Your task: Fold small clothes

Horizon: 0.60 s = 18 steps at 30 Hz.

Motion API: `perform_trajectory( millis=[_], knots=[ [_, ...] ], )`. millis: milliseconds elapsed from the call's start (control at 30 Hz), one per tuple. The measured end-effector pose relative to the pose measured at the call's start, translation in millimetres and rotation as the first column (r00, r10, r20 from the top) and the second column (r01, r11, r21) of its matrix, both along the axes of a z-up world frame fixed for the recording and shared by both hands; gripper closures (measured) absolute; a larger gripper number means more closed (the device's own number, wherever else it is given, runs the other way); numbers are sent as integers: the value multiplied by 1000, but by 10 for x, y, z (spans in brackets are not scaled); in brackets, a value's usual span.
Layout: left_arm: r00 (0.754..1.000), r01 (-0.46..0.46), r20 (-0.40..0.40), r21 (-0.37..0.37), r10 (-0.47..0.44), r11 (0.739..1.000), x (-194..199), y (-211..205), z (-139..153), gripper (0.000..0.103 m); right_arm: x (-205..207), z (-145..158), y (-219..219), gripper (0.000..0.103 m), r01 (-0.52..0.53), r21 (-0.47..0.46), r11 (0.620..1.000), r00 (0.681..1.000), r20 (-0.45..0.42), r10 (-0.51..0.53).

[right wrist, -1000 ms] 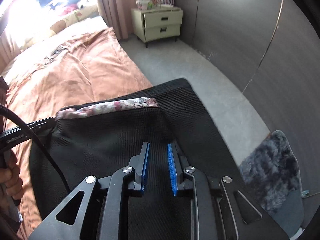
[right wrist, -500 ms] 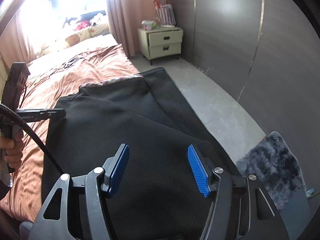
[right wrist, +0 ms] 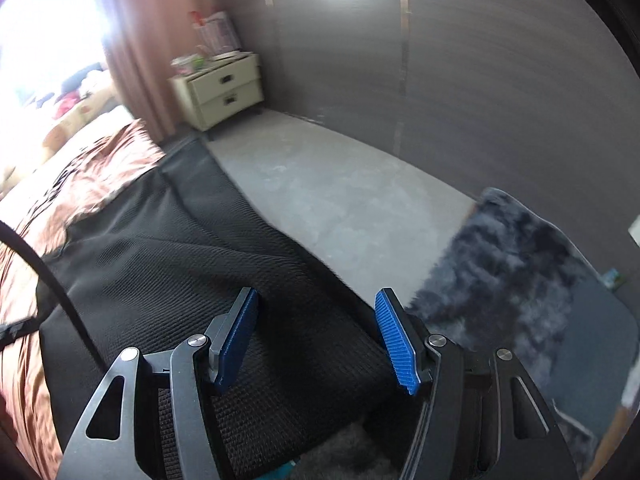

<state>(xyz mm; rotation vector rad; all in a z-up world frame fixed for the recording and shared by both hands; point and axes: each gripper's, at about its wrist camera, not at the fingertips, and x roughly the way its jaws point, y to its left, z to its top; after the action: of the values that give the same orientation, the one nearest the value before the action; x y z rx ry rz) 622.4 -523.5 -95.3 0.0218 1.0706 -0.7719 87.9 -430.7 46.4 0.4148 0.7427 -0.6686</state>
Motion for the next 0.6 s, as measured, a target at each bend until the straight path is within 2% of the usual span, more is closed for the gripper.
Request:
perform_trajectory(
  millis=[33,67,167,267,333,467,600],
  knots=[
    [1000,-7,-1,-2,7,1000,-46,60,34,90,-66,47,30,46,-1,18,1000,1000,20,1],
    [1000,-9,1,-4,9,1000,-74,109,60,90,48,90,36,46,-12,33,999,999,35,11],
    [1000,-14,11,4,14,1000,-218,248,169,88,-121,223,177,46,-39,62,997,997,70,35],
    [1000,-26,14,0,26,1000,-372,414,299,73,-303,379,386,46,-74,52,996,994,86,69],
    [998,-39,40,-9,40,999,-503,534,413,55,-447,504,545,46,-91,26,995,992,89,89],
    [994,-52,92,-18,53,998,-736,779,655,40,-683,692,774,46,-121,-12,993,988,94,122],
    [988,-81,130,-27,83,996,-949,1074,882,18,-922,947,1164,46,-167,-38,985,978,121,171]
  ],
)
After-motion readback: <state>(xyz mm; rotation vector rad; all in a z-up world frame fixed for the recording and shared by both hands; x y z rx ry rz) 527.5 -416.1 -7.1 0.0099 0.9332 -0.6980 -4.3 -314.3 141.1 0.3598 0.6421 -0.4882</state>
